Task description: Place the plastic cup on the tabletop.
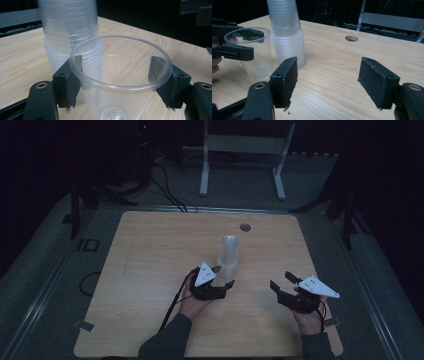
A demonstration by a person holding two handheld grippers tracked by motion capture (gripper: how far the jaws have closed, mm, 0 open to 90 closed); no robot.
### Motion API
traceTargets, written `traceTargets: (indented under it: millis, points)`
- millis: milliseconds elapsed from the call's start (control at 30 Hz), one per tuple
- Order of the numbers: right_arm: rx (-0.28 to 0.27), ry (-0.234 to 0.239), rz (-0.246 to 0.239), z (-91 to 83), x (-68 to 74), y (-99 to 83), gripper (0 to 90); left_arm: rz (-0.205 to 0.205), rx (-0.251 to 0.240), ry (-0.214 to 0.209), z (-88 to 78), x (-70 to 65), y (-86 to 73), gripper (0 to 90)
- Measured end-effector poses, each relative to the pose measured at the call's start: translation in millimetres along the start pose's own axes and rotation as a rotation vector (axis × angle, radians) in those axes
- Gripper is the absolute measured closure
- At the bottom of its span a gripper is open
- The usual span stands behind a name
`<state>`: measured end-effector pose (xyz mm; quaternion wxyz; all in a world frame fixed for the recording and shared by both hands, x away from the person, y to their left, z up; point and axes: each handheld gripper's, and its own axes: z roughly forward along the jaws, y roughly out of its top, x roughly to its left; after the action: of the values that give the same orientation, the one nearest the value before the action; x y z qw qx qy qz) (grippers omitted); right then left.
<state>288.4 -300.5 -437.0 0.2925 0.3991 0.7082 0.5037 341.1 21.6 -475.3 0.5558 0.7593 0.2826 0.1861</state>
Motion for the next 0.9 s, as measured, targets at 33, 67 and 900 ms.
traceTargets:
  millis: [33,67,900]
  points:
    - [0.0,0.0,0.0,0.0,0.1,0.0,31.2,-0.004,-0.001,0.003,-0.1,0.6,-1.0,27.9]
    - [0.0,0.0,0.0,0.1,0.3,0.0,31.2,-0.005,0.002,0.004,-0.6,1.5,-1.7,27.9]
    - [0.0,-0.003,-0.001,0.5,0.8,-0.3,30.8,-0.027,0.056,0.041,-8.4,8.5,-17.4,22.2]
